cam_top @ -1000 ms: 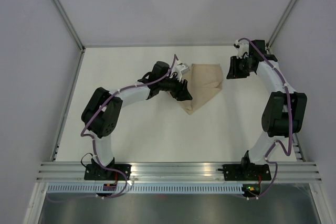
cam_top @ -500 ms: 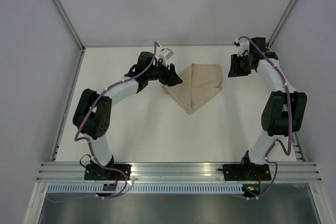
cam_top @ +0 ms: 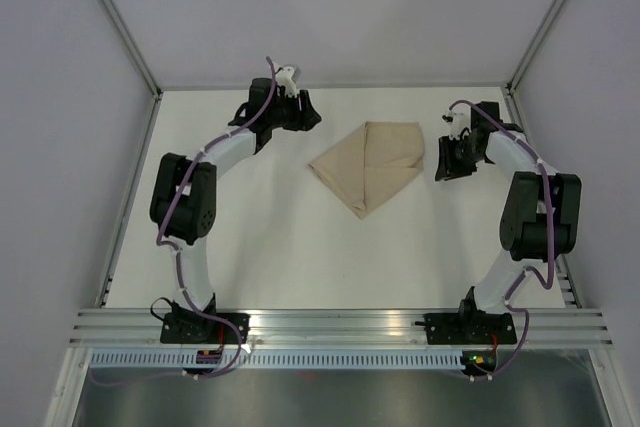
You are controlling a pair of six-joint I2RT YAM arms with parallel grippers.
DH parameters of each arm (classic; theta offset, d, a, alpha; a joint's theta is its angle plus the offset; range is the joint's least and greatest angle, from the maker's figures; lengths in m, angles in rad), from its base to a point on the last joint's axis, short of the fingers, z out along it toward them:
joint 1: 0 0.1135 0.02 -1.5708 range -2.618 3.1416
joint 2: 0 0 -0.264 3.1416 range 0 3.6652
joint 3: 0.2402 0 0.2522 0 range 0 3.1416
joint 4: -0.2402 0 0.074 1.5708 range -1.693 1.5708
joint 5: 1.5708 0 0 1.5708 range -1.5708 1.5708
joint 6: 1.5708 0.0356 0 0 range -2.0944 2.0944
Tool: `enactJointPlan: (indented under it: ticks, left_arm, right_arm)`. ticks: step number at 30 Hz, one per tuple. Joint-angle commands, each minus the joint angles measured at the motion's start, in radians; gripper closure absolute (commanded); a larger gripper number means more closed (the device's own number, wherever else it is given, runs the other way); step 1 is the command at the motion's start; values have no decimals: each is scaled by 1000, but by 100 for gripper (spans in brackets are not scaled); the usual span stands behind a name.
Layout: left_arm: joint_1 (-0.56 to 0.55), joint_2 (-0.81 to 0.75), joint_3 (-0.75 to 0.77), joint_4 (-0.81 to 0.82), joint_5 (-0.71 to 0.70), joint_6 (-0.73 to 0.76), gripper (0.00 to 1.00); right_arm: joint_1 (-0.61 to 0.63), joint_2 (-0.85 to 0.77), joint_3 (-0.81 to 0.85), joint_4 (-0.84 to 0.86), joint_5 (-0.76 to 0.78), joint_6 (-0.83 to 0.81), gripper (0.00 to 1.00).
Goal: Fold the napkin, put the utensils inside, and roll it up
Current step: Fold the napkin at the center of the board, then adjust the napkin at the center of the board.
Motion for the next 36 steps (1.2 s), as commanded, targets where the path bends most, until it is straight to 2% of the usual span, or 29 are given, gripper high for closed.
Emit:
enactJointPlan:
  ticks: [1, 4, 11, 19, 27, 36]
  left_arm:
    - [-14, 101, 87, -36, -51, -55, 41]
    - [-14, 176, 148, -67, -49, -79, 44]
    - [-21, 249, 165, -63, -37, -134, 47]
    - [-70, 253, 113, -44, -77, -174, 49]
    - [-72, 238, 26, 31, -94, -228, 49]
    - [-71, 229, 4, 26, -105, -230, 50]
  right_arm:
    - [5, -31, -27, 23, -18, -11, 64]
    - [28, -14, -44, 33, -20, 0, 64]
    - [81, 53, -16, 39, -21, 30, 66]
    - [128, 104, 8, 46, -6, 40, 66]
    - [136, 141, 27, 48, 8, 40, 68]
    - [137, 158, 33, 53, 7, 46, 68]
